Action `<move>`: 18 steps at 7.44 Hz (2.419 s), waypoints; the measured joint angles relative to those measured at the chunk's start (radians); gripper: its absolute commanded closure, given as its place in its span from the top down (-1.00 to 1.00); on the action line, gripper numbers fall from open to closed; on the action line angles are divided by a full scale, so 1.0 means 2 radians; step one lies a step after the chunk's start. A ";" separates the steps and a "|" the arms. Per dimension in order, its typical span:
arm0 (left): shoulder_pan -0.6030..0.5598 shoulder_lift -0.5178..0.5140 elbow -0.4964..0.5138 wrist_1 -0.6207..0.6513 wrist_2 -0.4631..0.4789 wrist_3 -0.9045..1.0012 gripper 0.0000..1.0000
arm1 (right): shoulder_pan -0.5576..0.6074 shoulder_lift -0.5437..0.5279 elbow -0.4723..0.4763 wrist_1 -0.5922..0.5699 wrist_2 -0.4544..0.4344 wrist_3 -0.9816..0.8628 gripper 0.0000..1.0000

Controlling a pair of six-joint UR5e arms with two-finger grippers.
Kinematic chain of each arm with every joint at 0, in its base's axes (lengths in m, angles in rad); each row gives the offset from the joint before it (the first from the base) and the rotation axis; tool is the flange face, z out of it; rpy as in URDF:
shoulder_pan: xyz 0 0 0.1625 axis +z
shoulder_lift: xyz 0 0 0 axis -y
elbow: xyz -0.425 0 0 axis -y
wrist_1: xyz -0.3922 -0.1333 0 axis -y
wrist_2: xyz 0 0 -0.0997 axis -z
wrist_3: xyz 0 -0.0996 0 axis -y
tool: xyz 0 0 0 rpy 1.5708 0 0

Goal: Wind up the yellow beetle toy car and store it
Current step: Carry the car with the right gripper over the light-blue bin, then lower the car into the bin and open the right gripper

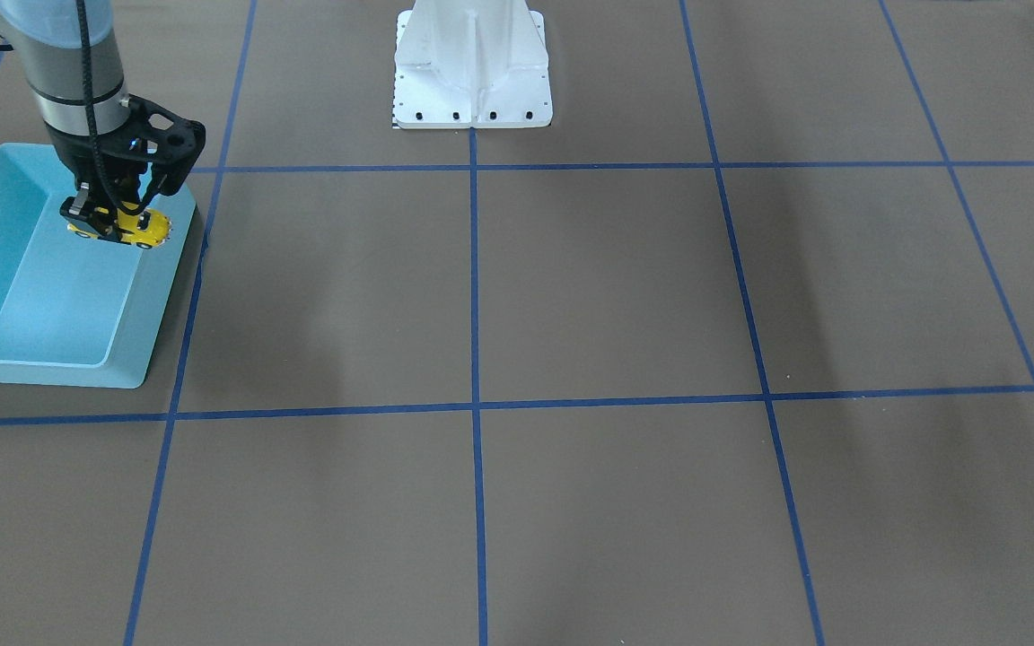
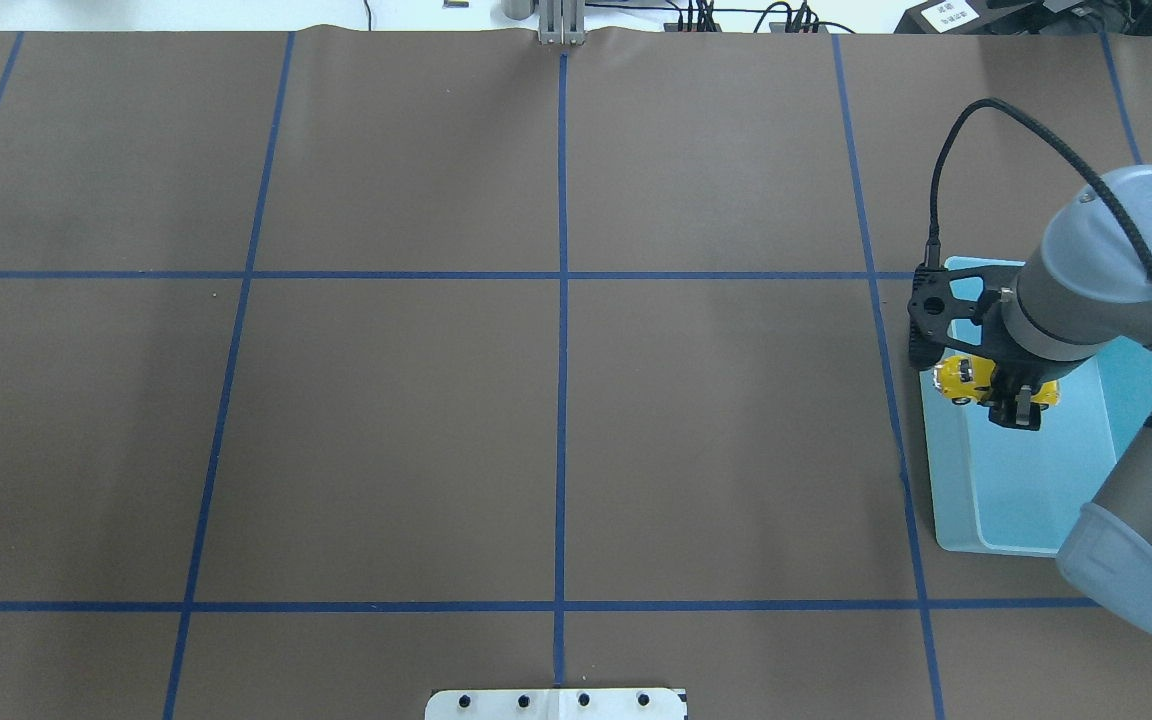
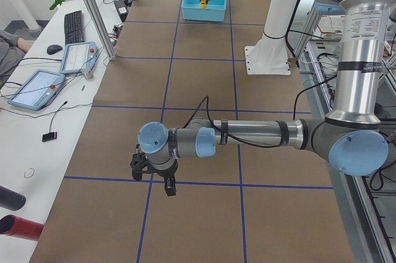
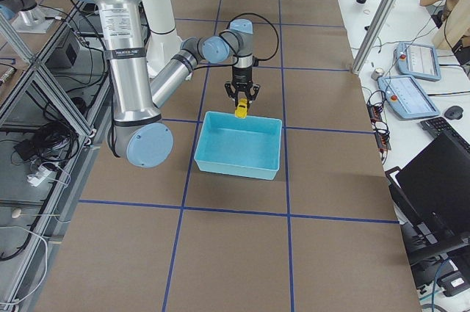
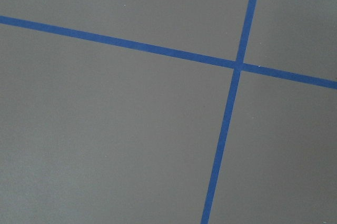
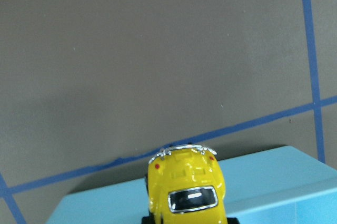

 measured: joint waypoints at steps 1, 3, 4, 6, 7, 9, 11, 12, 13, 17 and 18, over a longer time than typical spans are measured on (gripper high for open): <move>0.000 0.000 0.000 0.000 0.000 0.000 1.00 | 0.009 -0.024 -0.019 0.046 0.007 -0.014 -1.00; 0.000 -0.001 -0.001 0.000 0.000 0.000 1.00 | 0.026 -0.067 -0.070 0.157 0.034 -0.022 -1.00; 0.000 -0.001 -0.001 0.000 0.000 0.000 1.00 | 0.030 -0.075 -0.085 0.183 0.040 -0.023 -1.00; 0.000 -0.001 -0.001 0.000 0.000 0.000 1.00 | 0.032 -0.079 -0.097 0.199 0.042 -0.024 -1.00; 0.000 -0.001 -0.001 0.000 0.000 0.000 1.00 | 0.032 -0.080 -0.101 0.201 0.042 -0.024 -1.00; 0.001 -0.001 -0.001 0.000 0.000 0.000 1.00 | 0.032 -0.080 -0.108 0.203 0.042 -0.024 -1.00; 0.001 -0.002 -0.001 0.000 0.000 0.000 1.00 | 0.031 -0.079 -0.111 0.203 0.042 -0.023 0.94; 0.002 -0.002 -0.001 0.000 0.000 0.000 1.00 | 0.031 -0.078 -0.113 0.203 0.043 -0.022 0.99; 0.002 -0.002 -0.001 -0.001 0.000 0.000 1.00 | 0.031 -0.078 -0.113 0.203 0.044 -0.021 0.99; 0.001 0.000 -0.003 -0.001 0.000 0.001 1.00 | 0.084 -0.077 -0.106 0.199 0.111 -0.027 0.99; 0.001 0.002 -0.005 -0.002 0.000 0.001 1.00 | 0.133 -0.085 -0.109 0.195 0.152 -0.037 0.99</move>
